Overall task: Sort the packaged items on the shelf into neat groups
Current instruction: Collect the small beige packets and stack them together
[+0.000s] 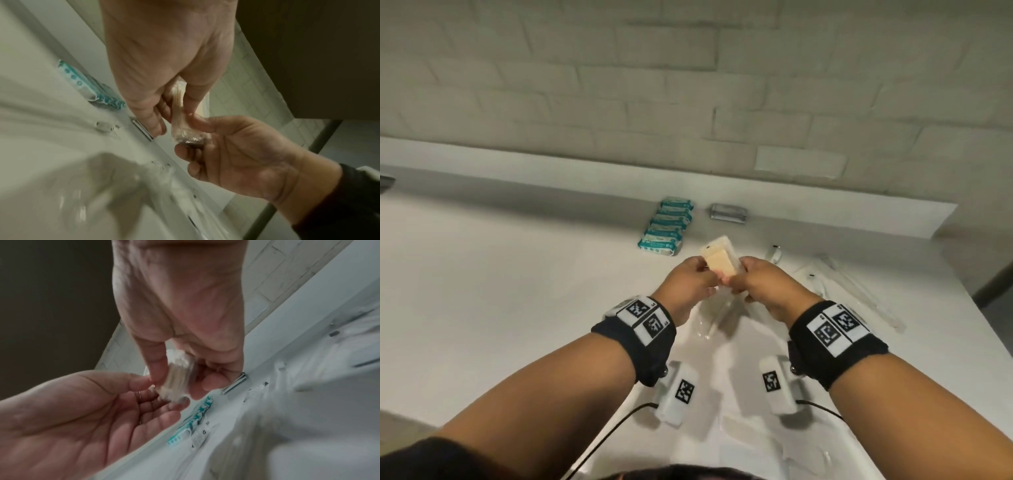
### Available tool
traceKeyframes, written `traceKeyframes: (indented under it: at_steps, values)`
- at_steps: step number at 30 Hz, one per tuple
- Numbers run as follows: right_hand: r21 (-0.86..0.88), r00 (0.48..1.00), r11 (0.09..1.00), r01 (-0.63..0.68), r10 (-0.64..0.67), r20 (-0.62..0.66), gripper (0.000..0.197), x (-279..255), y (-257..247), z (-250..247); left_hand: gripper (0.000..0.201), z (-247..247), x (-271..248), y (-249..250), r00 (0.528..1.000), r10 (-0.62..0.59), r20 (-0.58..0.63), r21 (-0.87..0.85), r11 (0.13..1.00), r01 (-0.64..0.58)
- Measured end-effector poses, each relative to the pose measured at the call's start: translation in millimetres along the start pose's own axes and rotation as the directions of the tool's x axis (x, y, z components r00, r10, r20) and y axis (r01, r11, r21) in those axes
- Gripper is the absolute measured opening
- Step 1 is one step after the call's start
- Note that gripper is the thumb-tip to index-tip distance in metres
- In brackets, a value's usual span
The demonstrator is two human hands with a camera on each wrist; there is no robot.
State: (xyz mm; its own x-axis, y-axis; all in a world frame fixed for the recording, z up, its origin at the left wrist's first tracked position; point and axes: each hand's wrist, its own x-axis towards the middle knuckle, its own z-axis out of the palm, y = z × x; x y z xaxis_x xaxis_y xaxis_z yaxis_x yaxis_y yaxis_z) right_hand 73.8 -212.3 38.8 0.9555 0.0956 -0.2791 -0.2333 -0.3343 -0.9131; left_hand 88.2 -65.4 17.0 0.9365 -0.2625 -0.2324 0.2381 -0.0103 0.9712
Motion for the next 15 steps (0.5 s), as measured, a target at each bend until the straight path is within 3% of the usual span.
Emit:
traceKeyframes:
  at_steps: [3,7,11,15]
  values:
    - [0.118,0.997,0.993,-0.002,0.012,-0.079,0.019,28,-7,-6,0.022,-10,35,12,0.999,-0.038,-0.018,0.051,0.998,0.039]
    - [0.105,0.971,0.992,-0.068,0.090,-0.220,0.008,85,-11,-14,0.010,-19,100,22,0.994,-0.053,-0.093,0.227,0.971,0.073]
    - [0.157,0.926,0.957,-0.243,0.277,-0.256,0.031,141,-10,-18,0.018,-21,161,31,0.985,-0.155,-0.072,0.419,0.892,0.171]
    - [0.162,0.897,0.932,-0.326,0.358,-0.258,0.024,189,-1,-26,0.029,-26,206,29,0.976,-0.183,-0.118,0.558,0.801,0.217]
